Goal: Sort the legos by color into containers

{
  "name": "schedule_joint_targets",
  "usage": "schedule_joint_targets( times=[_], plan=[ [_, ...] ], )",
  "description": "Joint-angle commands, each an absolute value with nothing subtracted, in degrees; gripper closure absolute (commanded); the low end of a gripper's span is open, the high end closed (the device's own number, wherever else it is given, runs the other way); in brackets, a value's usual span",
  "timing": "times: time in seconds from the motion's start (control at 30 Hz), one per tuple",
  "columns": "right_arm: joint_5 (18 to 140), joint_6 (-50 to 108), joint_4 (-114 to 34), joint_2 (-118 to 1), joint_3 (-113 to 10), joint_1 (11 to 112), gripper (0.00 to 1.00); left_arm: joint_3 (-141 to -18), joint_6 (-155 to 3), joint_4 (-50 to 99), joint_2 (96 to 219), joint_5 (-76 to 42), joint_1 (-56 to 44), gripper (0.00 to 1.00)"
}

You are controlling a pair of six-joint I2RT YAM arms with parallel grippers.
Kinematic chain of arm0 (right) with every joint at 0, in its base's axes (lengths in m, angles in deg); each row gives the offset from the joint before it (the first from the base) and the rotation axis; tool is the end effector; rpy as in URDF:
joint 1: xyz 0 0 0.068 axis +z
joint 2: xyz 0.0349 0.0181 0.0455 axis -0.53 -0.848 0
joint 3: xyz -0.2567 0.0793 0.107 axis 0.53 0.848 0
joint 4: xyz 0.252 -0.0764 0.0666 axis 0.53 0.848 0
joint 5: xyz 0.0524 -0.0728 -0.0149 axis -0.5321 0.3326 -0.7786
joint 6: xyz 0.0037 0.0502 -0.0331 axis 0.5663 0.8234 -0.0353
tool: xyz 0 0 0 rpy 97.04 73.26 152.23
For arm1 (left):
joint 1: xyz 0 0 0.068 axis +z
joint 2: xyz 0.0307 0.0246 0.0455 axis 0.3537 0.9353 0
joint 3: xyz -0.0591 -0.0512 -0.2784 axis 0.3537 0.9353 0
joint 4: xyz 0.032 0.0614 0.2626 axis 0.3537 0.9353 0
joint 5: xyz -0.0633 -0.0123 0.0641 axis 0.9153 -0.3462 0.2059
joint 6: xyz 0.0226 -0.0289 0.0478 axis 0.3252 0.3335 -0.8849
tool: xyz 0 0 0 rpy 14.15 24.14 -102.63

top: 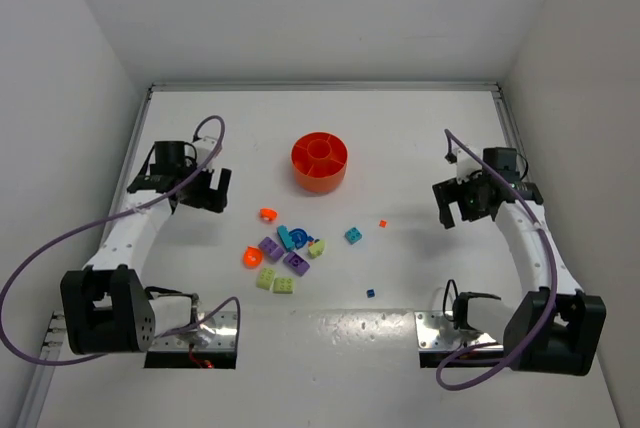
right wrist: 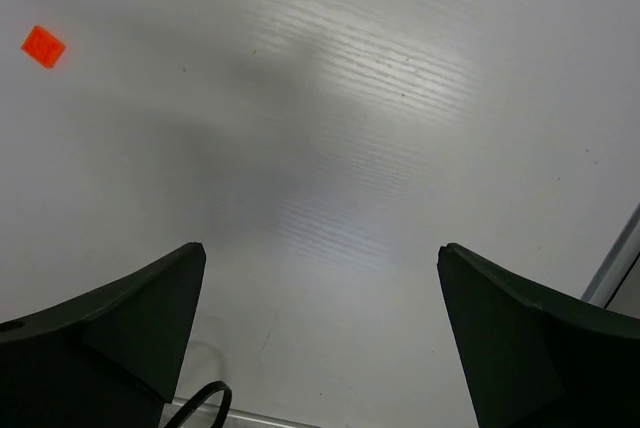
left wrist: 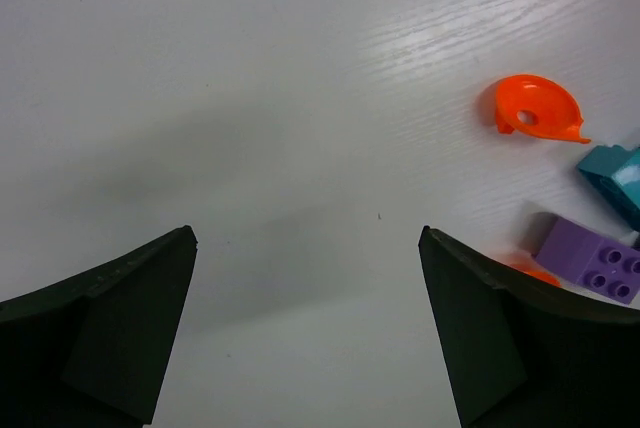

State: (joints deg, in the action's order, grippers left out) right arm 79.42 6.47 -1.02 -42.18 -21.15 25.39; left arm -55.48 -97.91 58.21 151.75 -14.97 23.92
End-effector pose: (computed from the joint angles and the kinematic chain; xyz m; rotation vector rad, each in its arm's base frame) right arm 0.2208 -0.0200 0.2369 -0.2515 2.5729 0.0236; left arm 0.2527 0.0061 0.2458 0.2278 2.4615 -0.1231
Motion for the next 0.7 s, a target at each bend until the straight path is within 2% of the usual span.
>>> schedule_joint_targets(
  times=[0.0, 0.1, 0.13, 0.37, 0.4, 0.47, 0.57, 0.67],
  plan=[
    [76.5, 5.1, 0.3, -42.3, -23.2, 25.5, 0.00, -56.2, -102.1, 58.2, 148.4, -10.3, 24.3, 0.00],
    [73.7, 3.5, 2.0, -42.8, -23.2, 25.5, 0.01, -59.2, -109.6, 62.1, 149.1, -3.8, 24.3, 0.00],
    [73.2, 3.5, 2.7, -43.3, -23.2, 25.5, 0.05, -59.9, -113.5, 64.4, 149.1, -2.8, 23.4, 0.00],
    [70.5, 2.7, 4.7, -47.6, -25.1, 25.5, 0.09, -61.4, -130.0, 66.2, 150.9, -3.7, 17.0, 0.05],
    [70.5, 2.7, 4.7, -47.6, -25.1, 25.5, 0.09, -59.3, -133.4, 66.2, 150.2, -0.2, 17.0, 0.00],
    [70.0, 3.3, 4.7, -48.3, -25.1, 25.5, 0.10, -55.8, -145.1, 65.4, 145.8, 3.2, 17.0, 0.00],
    [70.0, 4.6, 4.7, -50.4, -25.6, 26.0, 0.10, -48.7, -149.9, 57.9, 141.7, 2.2, 14.1, 0.00],
    [69.5, 5.3, 4.7, -51.8, -26.2, 26.0, 0.11, -47.7, -154.8, 56.8, 144.9, 1.5, 12.1, 0.09]
  ],
)
